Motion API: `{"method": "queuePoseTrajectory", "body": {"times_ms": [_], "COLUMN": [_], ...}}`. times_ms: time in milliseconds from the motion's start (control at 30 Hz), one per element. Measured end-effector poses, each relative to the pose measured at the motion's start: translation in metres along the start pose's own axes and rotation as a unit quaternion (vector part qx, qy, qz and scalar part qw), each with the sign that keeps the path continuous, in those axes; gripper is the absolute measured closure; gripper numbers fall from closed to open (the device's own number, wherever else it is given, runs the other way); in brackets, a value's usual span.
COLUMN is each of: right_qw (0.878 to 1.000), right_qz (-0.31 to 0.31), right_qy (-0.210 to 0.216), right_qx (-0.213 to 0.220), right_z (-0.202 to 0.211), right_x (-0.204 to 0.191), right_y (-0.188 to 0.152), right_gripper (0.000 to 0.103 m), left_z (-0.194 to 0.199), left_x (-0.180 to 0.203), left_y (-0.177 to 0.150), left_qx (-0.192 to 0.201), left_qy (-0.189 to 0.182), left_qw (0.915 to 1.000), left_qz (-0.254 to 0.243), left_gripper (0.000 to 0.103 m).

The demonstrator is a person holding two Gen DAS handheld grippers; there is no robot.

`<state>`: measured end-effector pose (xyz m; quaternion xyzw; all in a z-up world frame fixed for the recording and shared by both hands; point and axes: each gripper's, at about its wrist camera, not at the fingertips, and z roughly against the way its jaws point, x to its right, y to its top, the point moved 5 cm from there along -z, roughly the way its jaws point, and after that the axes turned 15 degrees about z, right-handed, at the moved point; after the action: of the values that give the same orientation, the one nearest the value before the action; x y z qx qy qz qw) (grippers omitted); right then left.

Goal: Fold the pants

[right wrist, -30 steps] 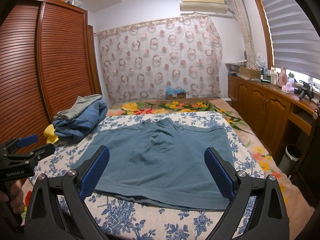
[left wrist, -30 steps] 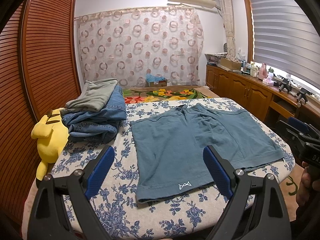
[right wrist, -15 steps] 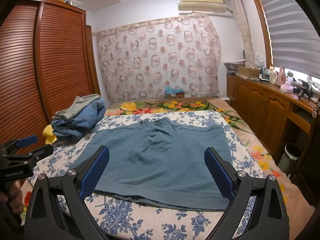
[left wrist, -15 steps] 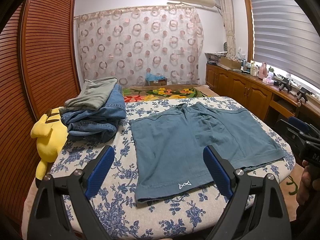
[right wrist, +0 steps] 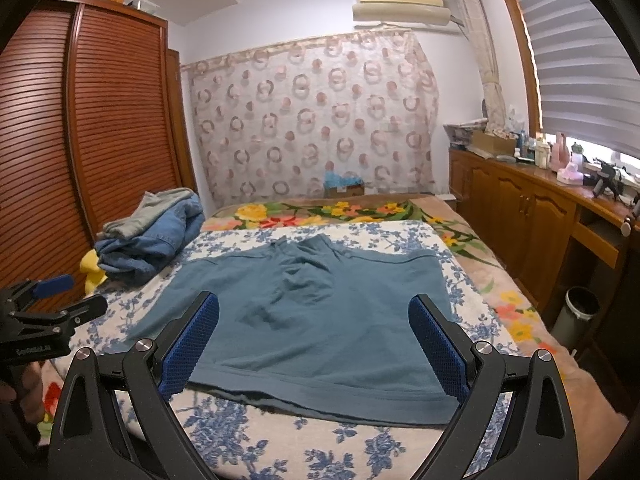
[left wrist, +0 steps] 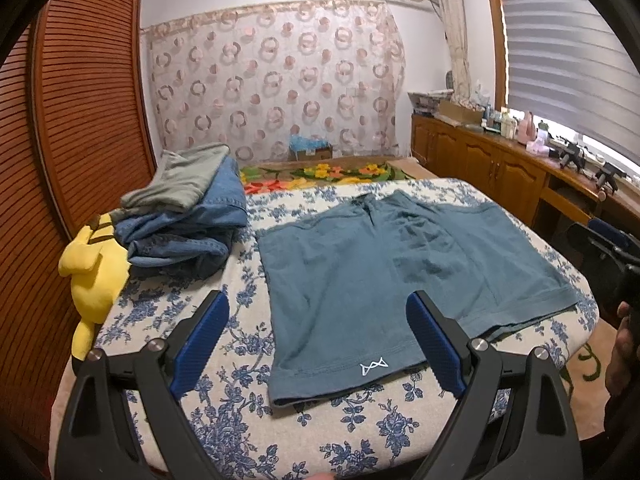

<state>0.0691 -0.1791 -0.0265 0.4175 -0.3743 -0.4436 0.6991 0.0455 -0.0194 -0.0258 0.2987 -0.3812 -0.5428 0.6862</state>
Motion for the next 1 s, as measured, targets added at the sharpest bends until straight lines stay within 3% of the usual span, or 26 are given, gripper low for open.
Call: {"method": "queuePoseTrajectory", "body": {"times_ms": [433,1000], "right_qw": [0.999,0.997], "right_qz": [0.002,0.0], "right_qy": [-0.015,0.004], "right_qx": [-0.031,-0.083], "right_z": [-0.018,-0.068], "right_x": [0.042,0.107], "right_y": [-0.017,-0.02], "right_gripper": [0.006,0.014], "left_z": [-0.037,-0.073], "left_x": [0.007,0.041], "left_y": [-0.009,0.01], "left_qx": [-0.063,-0.092], "left_qy": [-0.039,-0.092], "left_qw": [0.9968,0.9904], "left_qz": [-0.028,-0.048], "left_gripper": [0.012,0.012]}}
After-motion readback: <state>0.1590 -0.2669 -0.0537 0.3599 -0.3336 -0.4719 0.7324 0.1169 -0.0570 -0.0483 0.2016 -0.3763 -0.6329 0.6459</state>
